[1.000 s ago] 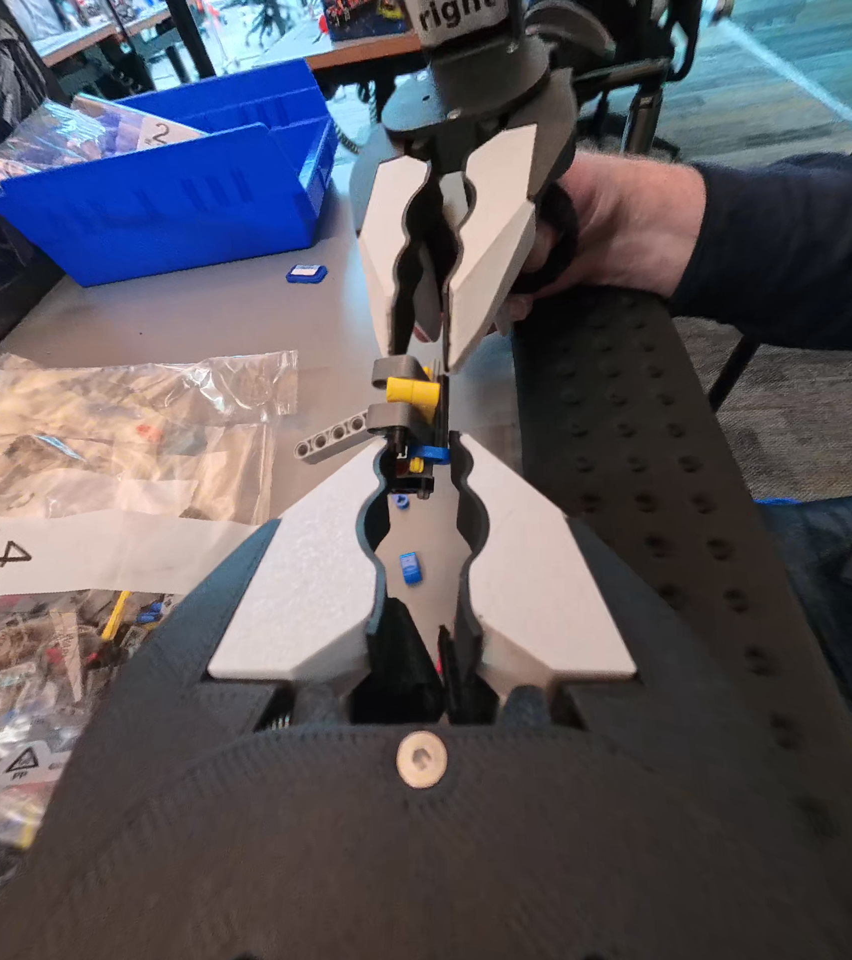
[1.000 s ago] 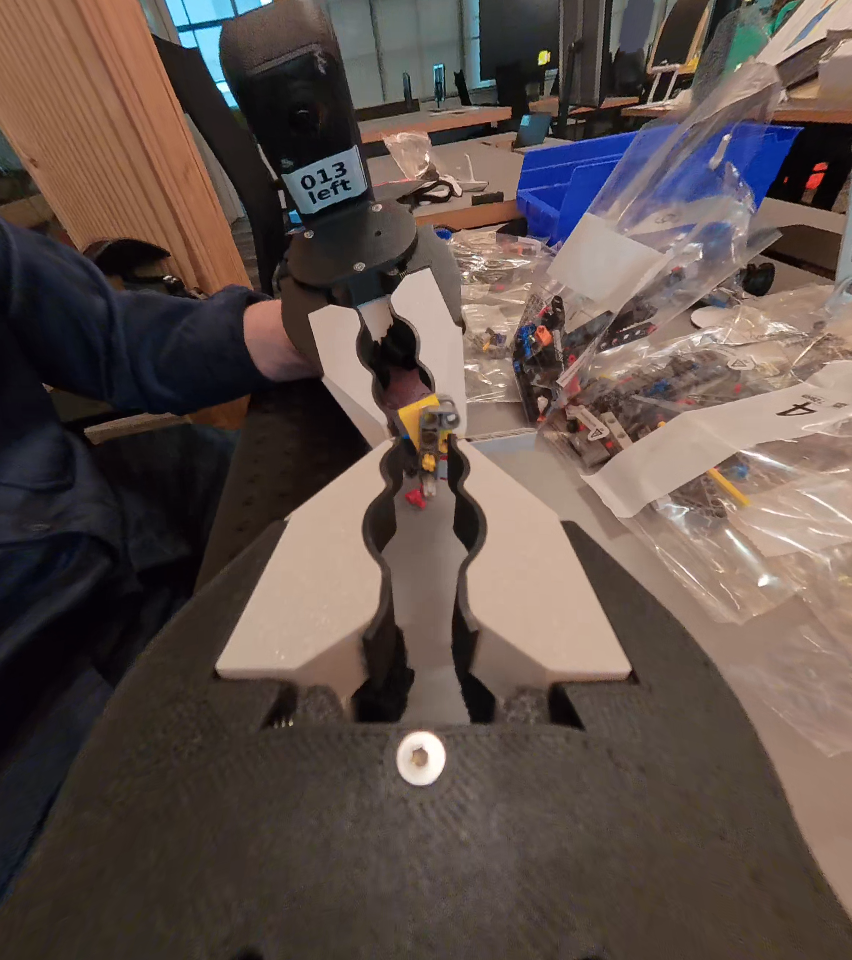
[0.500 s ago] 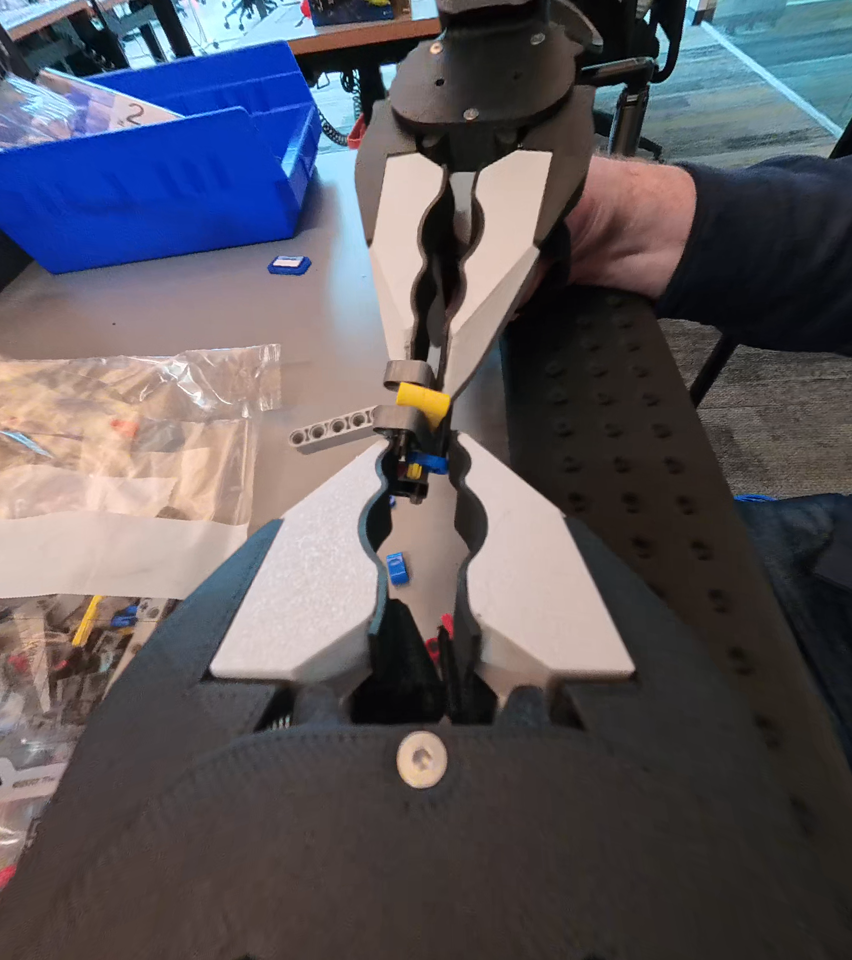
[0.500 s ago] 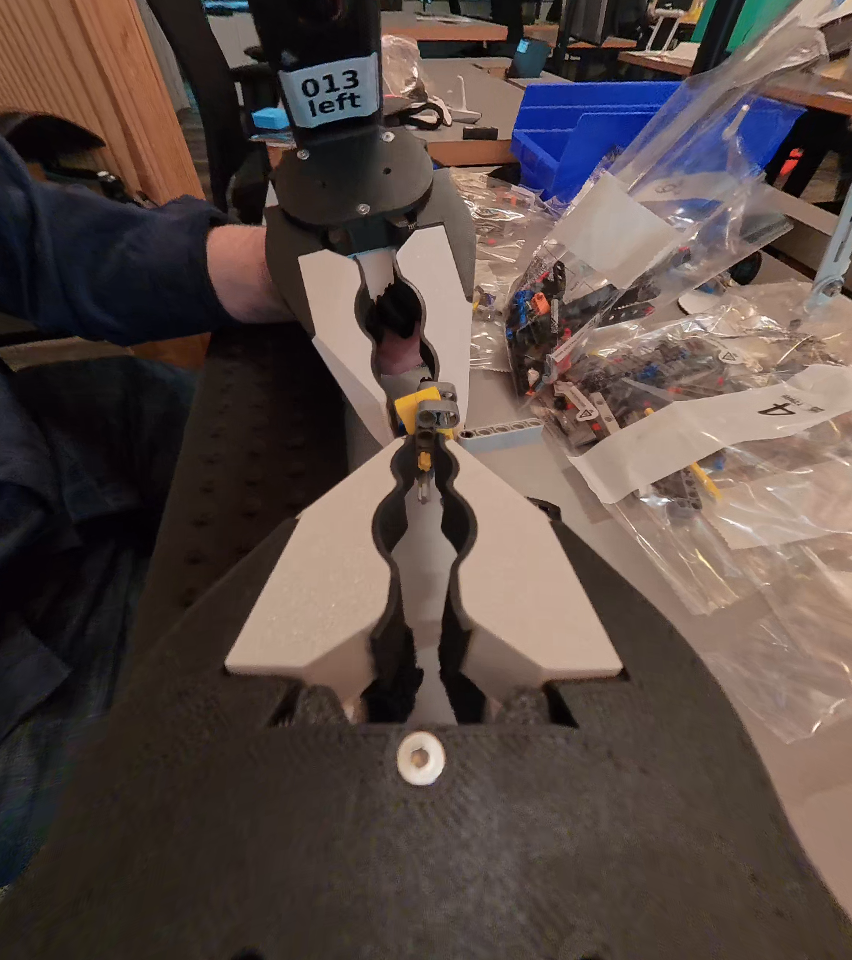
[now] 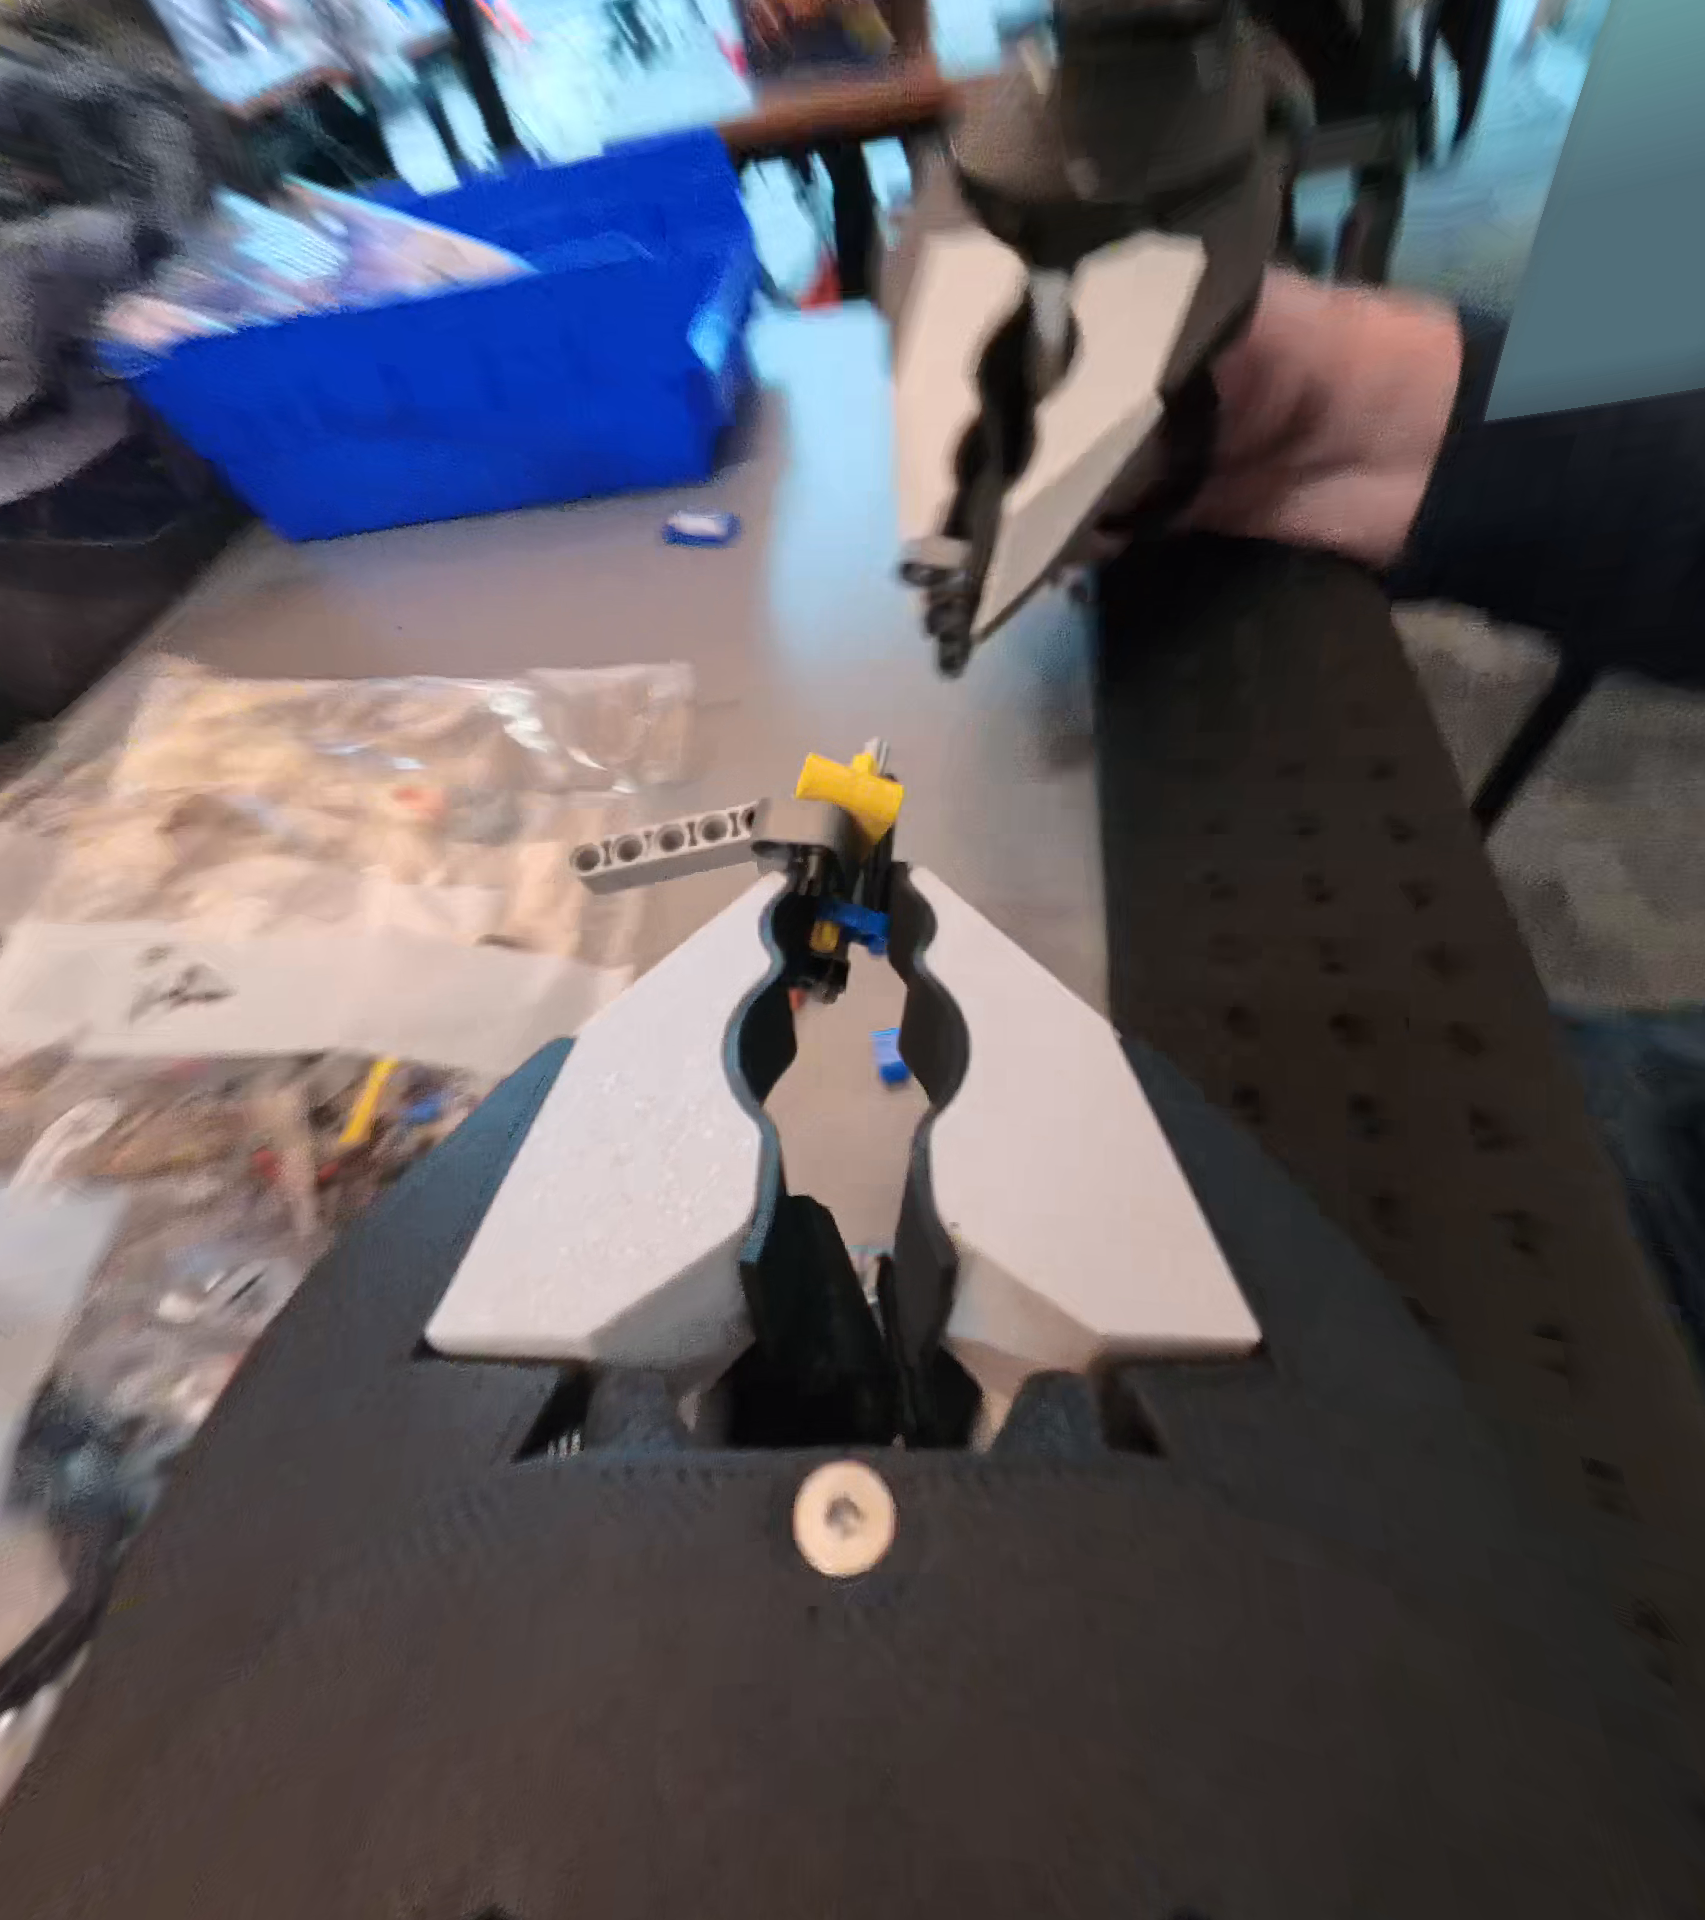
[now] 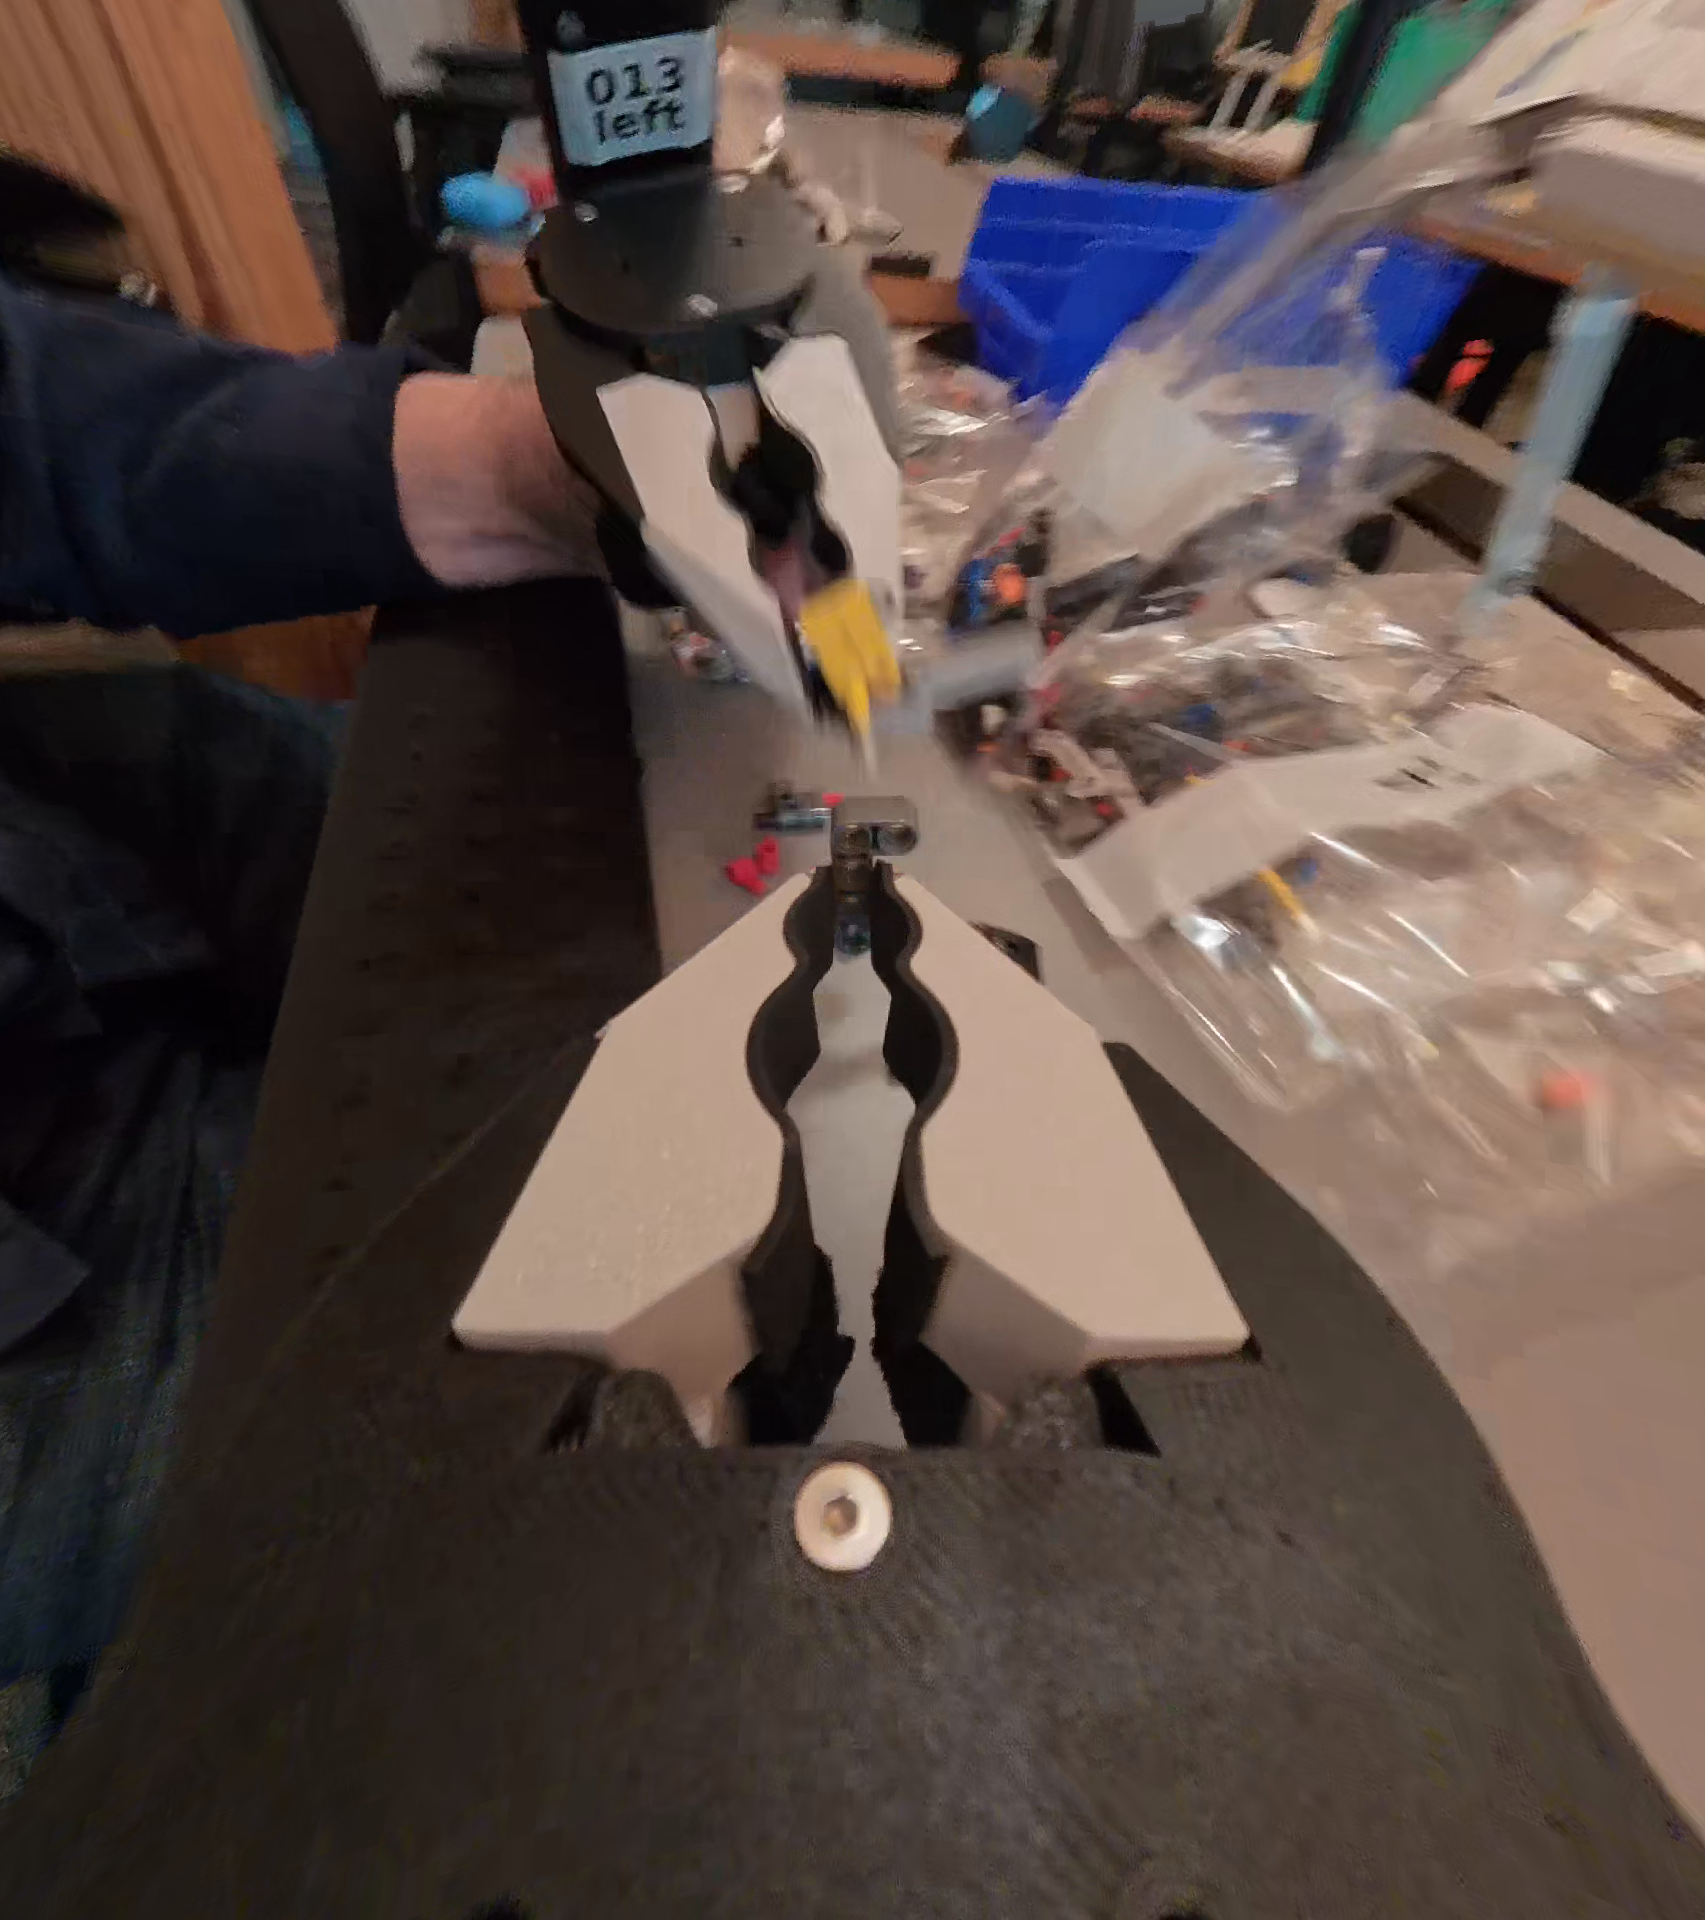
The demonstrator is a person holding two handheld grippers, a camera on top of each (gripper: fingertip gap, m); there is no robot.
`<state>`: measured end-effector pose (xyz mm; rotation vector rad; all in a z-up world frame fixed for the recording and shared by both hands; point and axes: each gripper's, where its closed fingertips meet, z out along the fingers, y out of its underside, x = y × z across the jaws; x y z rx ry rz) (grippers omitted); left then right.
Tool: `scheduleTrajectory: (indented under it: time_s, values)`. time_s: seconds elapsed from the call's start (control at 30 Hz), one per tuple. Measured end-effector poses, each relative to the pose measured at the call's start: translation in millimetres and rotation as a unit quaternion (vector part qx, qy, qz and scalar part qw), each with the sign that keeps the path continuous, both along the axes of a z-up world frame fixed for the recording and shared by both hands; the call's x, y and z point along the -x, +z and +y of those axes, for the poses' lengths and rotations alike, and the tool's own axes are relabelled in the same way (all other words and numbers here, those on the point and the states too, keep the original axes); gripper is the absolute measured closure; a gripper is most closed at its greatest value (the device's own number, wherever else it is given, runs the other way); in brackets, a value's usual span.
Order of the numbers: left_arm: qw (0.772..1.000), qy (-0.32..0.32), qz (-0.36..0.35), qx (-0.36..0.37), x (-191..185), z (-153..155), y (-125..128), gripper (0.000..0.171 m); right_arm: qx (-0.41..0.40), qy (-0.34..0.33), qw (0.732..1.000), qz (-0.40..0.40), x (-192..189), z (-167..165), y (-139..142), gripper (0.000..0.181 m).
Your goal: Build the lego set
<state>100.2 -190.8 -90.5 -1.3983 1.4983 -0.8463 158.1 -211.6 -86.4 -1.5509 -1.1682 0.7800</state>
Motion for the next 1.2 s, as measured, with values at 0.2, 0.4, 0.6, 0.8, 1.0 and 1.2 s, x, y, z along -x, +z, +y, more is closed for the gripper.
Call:
scheduleTrajectory:
  time_s: [0.2,0.4,0.6,0.8,1.0,1.2]
  values:
    - [1.0,-0.013,0.012,0.009,-10.3,-4.9,-5.7,0.157,0.055,-0.022,0.996,-0.064,-14.2,11.5,-35.4,0.177]
    - [0.999,0.004,0.049,-0.017,-12.9,1.9,-21.6,0.156,0.098,-0.069,0.98,-0.157,-19.5,27.2,-74.4,0.169]
    - [0.997,0.0,0.068,-0.029,-19.6,-1.5,-29.3,0.156,0.031,-0.079,0.989,-0.121,-12.1,30.3,-47.1,0.159]
    - [0.997,-0.003,0.073,-0.037,-23.7,-4.8,-31.8,0.155,0.014,-0.009,0.998,-0.065,36.7,12.8,-23.8,0.16]
    - [0.994,0.008,0.085,-0.062,-24.0,-1.9,-33.9,0.155,-0.046,-0.036,0.997,-0.047,38.5,18.4,-6.0,0.157]
    - [0.993,0.002,0.089,-0.082,-26.4,-5.7,-34.7,0.156,-0.043,-0.03,0.995,-0.087,41.2,18.8,-20.6,0.167]
